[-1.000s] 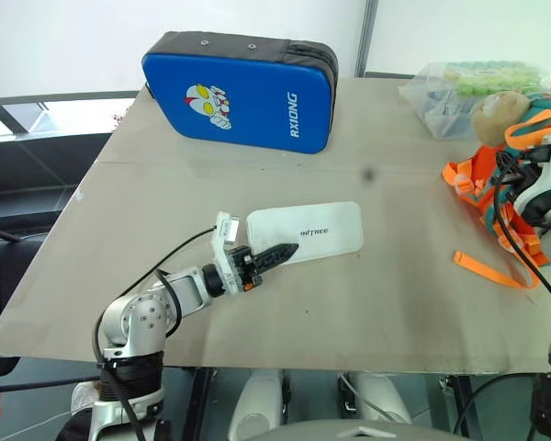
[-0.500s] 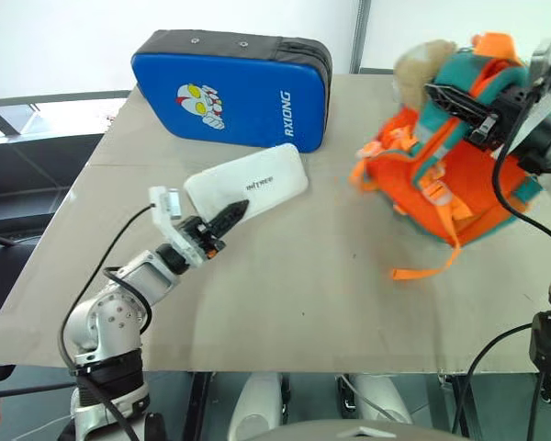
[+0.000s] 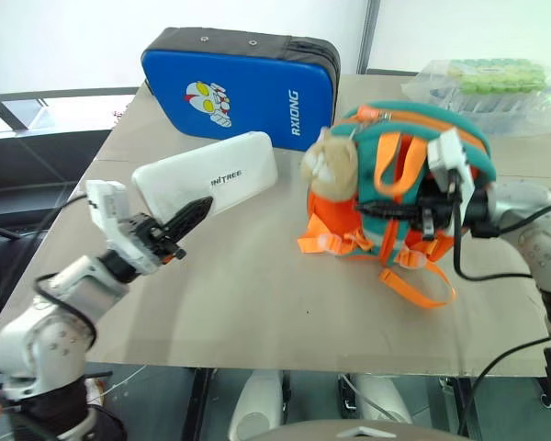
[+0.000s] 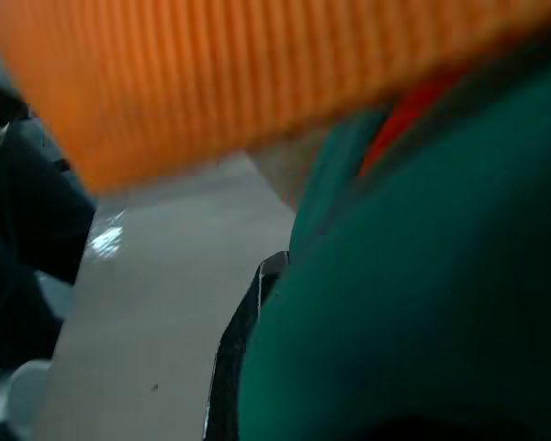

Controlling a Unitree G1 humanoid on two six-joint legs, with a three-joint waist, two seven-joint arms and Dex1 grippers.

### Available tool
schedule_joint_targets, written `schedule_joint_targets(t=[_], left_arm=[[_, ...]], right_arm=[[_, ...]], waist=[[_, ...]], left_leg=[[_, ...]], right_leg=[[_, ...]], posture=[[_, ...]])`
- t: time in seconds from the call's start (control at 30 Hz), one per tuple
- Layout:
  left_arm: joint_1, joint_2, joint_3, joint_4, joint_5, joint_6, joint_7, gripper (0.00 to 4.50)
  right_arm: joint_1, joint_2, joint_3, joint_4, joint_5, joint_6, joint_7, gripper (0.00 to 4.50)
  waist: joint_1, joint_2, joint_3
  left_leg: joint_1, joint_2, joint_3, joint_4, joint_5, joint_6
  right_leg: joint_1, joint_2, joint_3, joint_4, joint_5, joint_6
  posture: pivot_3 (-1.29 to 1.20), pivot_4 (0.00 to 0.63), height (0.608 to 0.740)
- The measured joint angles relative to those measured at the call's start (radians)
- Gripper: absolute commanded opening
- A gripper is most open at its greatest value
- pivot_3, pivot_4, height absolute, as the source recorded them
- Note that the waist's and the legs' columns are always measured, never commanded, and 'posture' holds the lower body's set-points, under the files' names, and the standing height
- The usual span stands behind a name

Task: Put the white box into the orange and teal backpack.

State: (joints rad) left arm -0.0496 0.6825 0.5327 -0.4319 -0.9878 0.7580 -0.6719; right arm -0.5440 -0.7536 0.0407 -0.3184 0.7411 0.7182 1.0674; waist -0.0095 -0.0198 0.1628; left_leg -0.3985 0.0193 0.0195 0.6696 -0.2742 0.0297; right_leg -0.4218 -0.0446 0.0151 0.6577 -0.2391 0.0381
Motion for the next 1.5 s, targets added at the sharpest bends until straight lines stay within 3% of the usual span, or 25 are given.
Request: schedule_joint_targets(t=[0.17,0.37,0.53,0.73,1.0,1.03,1.13,1.23,1.37,1.5], left_arm=[[-0.062,0.077,-0.037,-0.009,0.015,-0.031,-0.111,1.14],[-0.302,0.179,-0.246,0.144,0.164,-0.151,-0.351,1.14],[-0.454,0.188,-0.422,0.279,0.309,-0.308,-0.562,1.14],[-0.698,0.026,-0.613,0.449,0.456,-0.391,-0.661,1.14],[-0.890,-0.332,-0.885,0.654,0.728,-0.414,-0.496,1.14],[-0.906,-0.370,-0.916,0.702,0.776,-0.456,-0.472,2.16],[-0.925,-0.383,-0.944,0.775,0.869,-0.566,-0.433,3.28],[-0.879,-0.375,-0.897,0.734,0.849,-0.568,-0.423,4.42],[-0.773,-0.212,-0.755,0.558,0.653,-0.344,-0.515,4.42],[-0.648,-0.010,-0.518,0.448,0.415,-0.073,-0.571,4.42]], right_arm=[[0.036,-0.050,-0.041,-0.046,0.068,0.018,0.081,0.04],[0.064,-0.073,-0.085,-0.061,0.116,0.019,0.121,0.04],[0.076,-0.076,-0.101,-0.067,0.119,0.009,0.116,0.04],[0.085,-0.069,-0.096,-0.084,0.095,-0.018,0.103,0.04],[0.103,-0.053,-0.082,-0.130,0.076,-0.029,0.076,0.04],[0.109,-0.051,-0.079,-0.140,0.074,-0.029,0.070,0.00],[0.129,-0.049,-0.079,-0.142,0.062,-0.030,0.053,0.00],[0.129,-0.039,-0.078,-0.143,0.040,-0.044,0.028,0.00],[0.134,-0.023,-0.076,-0.140,0.013,-0.064,0.001,0.00],[0.137,-0.016,-0.078,-0.128,0.007,-0.070,-0.014,0.00]], waist=[[0.006,0.000,0.000],[0.008,-0.001,0.000],[0.007,-0.001,0.000],[0.026,-0.001,0.001],[0.022,-0.001,0.001],[0.020,-0.001,0.001],[0.015,-0.001,0.001],[0.012,-0.001,0.000],[-0.017,0.000,0.001],[-0.029,0.000,0.001]], left_leg=[[0.003,0.000,-0.001,0.001,0.000,0.000],[0.002,0.000,-0.001,0.000,0.000,0.000],[0.001,0.000,-0.001,0.000,0.000,0.001],[-0.001,-0.001,-0.001,0.004,-0.001,0.001],[-0.002,-0.003,-0.002,0.005,-0.002,0.003],[-0.001,-0.003,-0.002,0.005,-0.002,0.003],[0.002,-0.003,-0.003,0.005,-0.002,0.004],[0.002,0.000,-0.004,0.005,-0.002,0.004],[0.003,0.002,-0.003,0.006,-0.002,0.004],[0.002,0.003,-0.006,0.005,-0.002,0.003]], right_leg=[[0.005,0.006,-0.003,-0.001,0.000,0.000],[0.004,0.009,-0.001,-0.003,0.000,0.000],[0.004,0.010,-0.002,-0.005,0.000,0.000],[0.004,0.010,-0.003,-0.005,0.000,0.001],[0.004,0.011,-0.001,-0.004,0.000,0.001],[0.004,0.011,-0.001,-0.004,0.000,0.001],[0.004,0.012,0.001,-0.001,0.000,0.001],[0.004,0.012,0.001,0.001,0.000,0.001],[0.002,0.014,0.002,0.003,0.000,0.001],[0.001,0.013,0.001,0.003,0.000,0.001]], posture=[[0.00,0.150,0.740],[0.00,0.150,0.740],[0.00,0.150,0.740],[0.00,0.150,0.740],[0.00,0.150,0.740],[0.00,0.150,0.740],[0.00,0.150,0.740],[0.00,0.150,0.740],[0.00,0.150,0.740],[0.00,0.150,0.740]])
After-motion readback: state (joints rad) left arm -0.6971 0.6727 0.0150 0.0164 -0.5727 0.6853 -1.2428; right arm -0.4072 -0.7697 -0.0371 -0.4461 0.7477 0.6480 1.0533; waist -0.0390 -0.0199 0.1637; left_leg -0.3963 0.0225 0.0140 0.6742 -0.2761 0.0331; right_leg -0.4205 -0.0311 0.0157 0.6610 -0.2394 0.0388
